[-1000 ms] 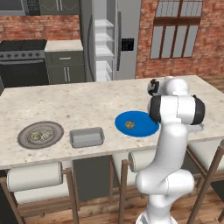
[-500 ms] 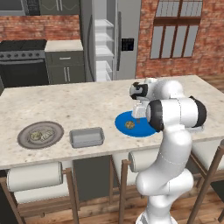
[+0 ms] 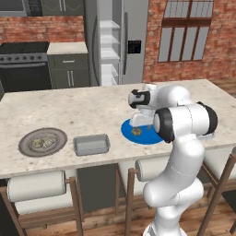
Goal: Place two dumplings into each of the tupperware containers and then place the containers in the fridge.
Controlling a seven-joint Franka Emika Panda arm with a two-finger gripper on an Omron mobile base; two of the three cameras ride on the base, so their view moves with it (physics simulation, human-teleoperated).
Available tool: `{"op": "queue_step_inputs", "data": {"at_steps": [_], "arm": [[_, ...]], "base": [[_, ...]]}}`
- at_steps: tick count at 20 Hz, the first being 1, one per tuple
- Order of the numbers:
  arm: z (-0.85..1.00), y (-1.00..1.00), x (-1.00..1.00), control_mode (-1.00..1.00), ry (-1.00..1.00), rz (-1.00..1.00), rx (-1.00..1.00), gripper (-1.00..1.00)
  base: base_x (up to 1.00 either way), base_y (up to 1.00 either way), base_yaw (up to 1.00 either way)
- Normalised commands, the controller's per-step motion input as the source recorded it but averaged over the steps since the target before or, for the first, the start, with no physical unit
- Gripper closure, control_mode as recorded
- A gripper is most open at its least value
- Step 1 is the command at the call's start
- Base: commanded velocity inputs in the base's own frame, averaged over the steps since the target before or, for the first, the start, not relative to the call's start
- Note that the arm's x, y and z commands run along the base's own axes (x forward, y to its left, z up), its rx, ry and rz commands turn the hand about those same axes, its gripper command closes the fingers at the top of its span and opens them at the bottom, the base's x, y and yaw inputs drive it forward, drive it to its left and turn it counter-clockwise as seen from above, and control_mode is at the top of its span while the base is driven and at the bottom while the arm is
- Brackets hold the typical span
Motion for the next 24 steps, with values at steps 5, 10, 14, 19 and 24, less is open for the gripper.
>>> {"op": "queue_step_inputs", "data": {"at_steps": [5, 10, 14, 19, 24], "arm": [[-0.15, 0.04, 0.53, -1.00, -0.05, -0.04, -0.04, -1.00], [-0.25, 0.03, 0.32, -1.00, 0.00, -0.06, -0.03, -1.00], [-0.09, 0.03, 0.06, -1.00, -0.03, -0.03, 0.00, -1.00], [-0.20, 0.00, 0.00, -1.00, -0.02, 0.00, 0.00, -1.00], [-0.27, 0.00, 0.00, -1.00, 0.00, 0.00, 0.00, -1.00]], "base": [[0.00, 0.00, 0.00], [0.00, 0.00, 0.00], [0.00, 0.00, 0.00], [0.00, 0.00, 0.00], [0.00, 0.00, 0.00]]}}
